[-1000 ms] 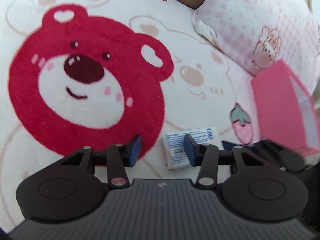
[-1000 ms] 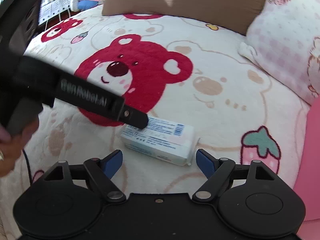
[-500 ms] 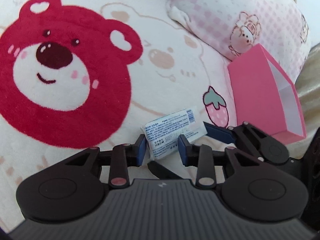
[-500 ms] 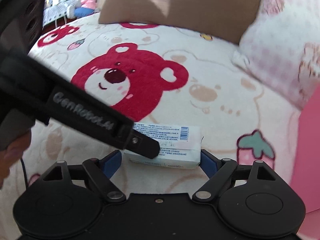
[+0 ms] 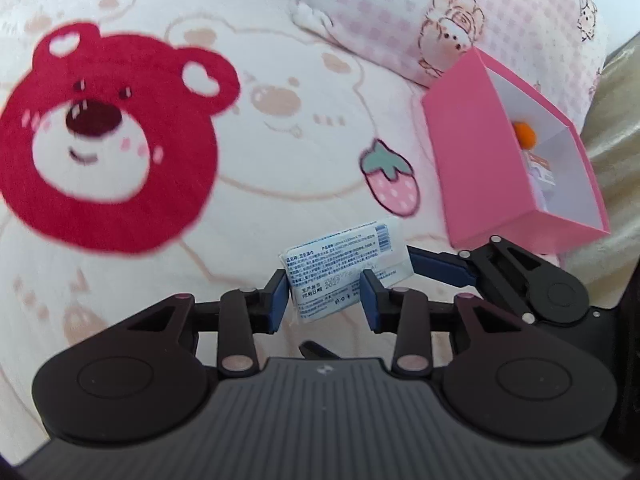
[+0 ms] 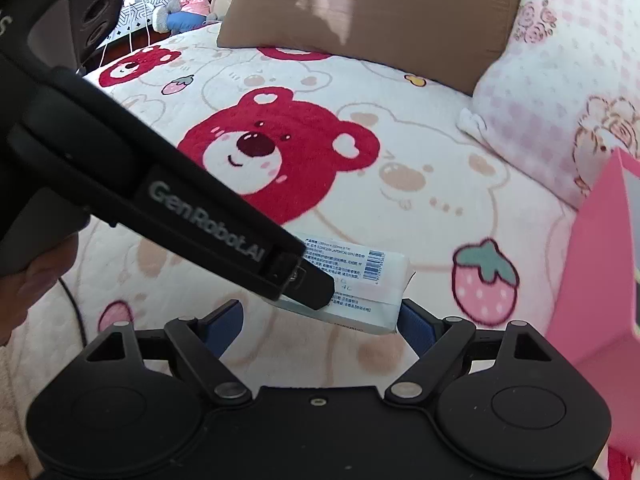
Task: Organize objects
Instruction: 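Lift the soap box with the left tool off the sheet, then carry the soap box with the left tool over the pink box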
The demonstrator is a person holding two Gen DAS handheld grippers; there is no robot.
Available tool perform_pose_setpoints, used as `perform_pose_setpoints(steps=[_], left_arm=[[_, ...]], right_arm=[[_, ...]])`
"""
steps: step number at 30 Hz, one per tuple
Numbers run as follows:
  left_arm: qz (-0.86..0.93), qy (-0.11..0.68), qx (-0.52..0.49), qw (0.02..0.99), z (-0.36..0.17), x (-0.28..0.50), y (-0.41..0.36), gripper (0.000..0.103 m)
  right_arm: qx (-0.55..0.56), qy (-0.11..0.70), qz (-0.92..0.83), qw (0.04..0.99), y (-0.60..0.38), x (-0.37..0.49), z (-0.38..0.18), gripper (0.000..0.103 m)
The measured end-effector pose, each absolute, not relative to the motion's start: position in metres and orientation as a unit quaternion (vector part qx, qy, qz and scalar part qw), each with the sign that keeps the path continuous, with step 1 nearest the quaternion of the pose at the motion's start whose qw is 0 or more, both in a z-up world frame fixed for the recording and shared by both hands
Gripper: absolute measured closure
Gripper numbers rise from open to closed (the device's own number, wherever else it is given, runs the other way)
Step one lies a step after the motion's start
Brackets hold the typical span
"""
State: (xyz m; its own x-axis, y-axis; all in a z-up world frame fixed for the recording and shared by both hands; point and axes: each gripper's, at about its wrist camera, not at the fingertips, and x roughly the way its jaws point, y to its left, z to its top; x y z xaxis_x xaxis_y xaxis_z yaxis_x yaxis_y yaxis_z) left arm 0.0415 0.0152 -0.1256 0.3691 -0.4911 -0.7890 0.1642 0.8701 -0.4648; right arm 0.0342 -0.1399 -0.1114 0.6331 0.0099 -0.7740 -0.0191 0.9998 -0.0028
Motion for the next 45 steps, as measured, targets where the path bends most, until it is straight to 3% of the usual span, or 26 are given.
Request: perform_pose_setpoints(steps=[4, 10, 36, 45], left_arm=[[-0.202, 0.548, -0.153, 0.797, -0.119, 0.025, 0.006, 0.065], [-0.216, 0.549, -0.161, 0.791, -0.103, 0.011, -0.014, 0.064], [-0.277, 0.482, -0.071, 0.828, 0.003, -0.022, -0.092, 0.061], [-0.293, 0.467, -0.059, 0.832, 0.029, -0.026, -0.104, 0.061]], right_arm=[[0.016, 0.433, 0.019, 0.901, -0.141, 0.019, -0.105, 0.015], [-0.052, 0.413, -0.009, 0.909, -0.132, -0.004, -0.094, 0.014], [0.112, 0.387, -0.063, 0.913, -0.199, -0.072, -0.010, 0.014], [0.104, 0.386, -0.076, 0.914, -0.203, -0.080, 0.013, 0.013]])
